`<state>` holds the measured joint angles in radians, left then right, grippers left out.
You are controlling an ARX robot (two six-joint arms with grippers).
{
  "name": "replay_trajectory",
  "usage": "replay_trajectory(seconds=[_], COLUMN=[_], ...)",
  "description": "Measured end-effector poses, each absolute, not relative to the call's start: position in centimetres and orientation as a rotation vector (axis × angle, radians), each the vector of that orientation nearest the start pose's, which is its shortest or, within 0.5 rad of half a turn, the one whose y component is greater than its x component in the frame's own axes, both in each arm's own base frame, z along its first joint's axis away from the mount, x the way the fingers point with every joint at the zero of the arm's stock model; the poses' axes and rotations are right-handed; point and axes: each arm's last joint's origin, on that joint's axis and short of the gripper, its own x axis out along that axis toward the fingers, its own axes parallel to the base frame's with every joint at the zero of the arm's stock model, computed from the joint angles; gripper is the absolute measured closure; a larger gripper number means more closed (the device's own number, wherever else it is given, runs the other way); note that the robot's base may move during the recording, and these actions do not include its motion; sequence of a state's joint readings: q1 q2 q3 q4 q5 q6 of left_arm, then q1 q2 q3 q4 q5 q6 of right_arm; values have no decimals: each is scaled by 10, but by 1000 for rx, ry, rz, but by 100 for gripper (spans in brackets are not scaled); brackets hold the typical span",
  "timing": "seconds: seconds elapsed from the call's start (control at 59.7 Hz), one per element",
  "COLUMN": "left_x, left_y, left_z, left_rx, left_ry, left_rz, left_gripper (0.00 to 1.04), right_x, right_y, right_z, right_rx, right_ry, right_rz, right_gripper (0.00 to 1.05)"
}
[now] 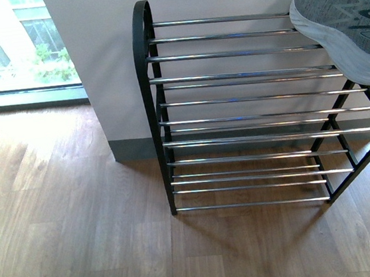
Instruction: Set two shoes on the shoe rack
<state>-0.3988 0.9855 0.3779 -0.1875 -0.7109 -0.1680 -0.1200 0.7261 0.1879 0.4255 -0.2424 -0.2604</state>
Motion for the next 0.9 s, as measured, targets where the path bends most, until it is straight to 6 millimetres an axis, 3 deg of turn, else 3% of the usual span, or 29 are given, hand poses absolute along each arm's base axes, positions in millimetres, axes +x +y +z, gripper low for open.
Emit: replay_trajectory(seconds=[0.167,0.234,0.385,0.586,0.904], left_x=[166,166,166,166,166], left_y=[-50,-50,-50,-50,-50], left_z=[169,169,169,169,169], left_rx=[260,260,260,260,260], left_ry=[648,648,648,648,648], left_rz=[350,350,350,350,350], left_gripper=[103,103,103,103,103], right_x=[161,172,198,249,332], right_y=[8,27,49,65,63], right_z=[211,229,239,222,187], right_rx=[-166,-161,-164,-202,-237], right_ry=[86,44,26,113,270], right_rz=[141,156,176,145,61], right_gripper=[103,103,103,103,103])
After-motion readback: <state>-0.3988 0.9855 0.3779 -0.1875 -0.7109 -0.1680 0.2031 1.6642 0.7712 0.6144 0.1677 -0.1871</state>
